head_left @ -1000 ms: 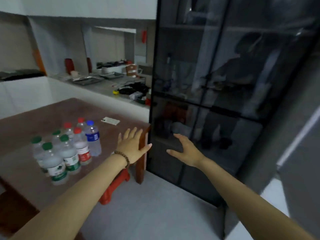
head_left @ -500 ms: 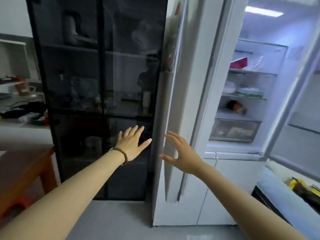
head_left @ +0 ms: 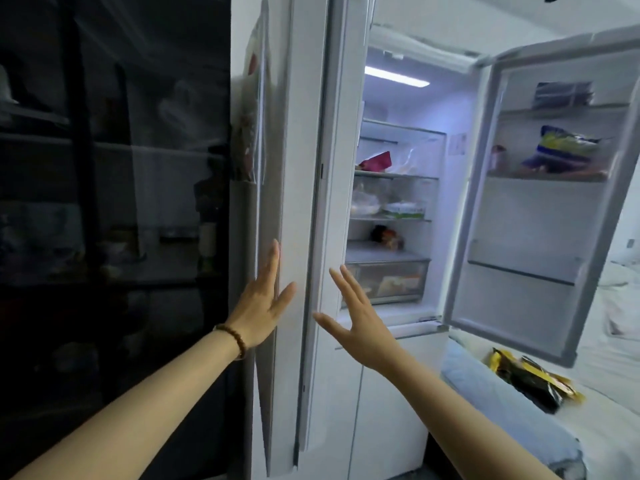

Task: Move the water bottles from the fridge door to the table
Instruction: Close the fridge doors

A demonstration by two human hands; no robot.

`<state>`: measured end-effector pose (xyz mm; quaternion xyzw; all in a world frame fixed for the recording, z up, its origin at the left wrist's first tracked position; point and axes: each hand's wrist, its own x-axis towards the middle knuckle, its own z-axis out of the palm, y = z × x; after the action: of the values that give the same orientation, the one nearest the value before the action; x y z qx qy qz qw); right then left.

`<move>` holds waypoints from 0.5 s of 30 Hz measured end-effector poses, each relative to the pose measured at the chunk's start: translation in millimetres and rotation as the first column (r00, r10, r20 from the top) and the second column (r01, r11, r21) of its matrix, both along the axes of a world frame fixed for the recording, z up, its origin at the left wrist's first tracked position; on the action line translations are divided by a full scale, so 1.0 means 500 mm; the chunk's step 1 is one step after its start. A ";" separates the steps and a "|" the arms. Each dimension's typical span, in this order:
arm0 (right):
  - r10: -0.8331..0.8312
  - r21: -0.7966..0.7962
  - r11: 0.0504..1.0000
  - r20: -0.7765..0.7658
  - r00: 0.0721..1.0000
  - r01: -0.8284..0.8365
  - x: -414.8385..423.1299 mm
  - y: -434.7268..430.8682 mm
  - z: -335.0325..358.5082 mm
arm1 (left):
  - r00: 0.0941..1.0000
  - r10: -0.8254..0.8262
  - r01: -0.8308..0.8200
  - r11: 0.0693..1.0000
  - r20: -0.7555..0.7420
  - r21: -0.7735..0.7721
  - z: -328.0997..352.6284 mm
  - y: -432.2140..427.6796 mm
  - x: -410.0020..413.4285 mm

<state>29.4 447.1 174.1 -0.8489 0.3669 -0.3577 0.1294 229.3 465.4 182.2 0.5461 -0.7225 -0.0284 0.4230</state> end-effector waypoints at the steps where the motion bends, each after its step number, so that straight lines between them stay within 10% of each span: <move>1: -0.005 0.012 1.000 0.007 1.000 0.004 0.006 -0.007 -0.003 | 1.000 -0.013 0.014 1.000 -0.011 0.019 0.003 -0.004 -0.002; 15: -0.134 0.277 0.960 0.368 0.920 0.030 -0.068 -0.193 -0.008 | 0.953 -0.156 0.132 0.985 0.258 0.110 0.020 -0.242 -0.117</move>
<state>-4.5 350.5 170.0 -0.7212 0.4147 -0.4692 0.2962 170.8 344.3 192.2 0.5095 -0.8086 -0.0188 0.2938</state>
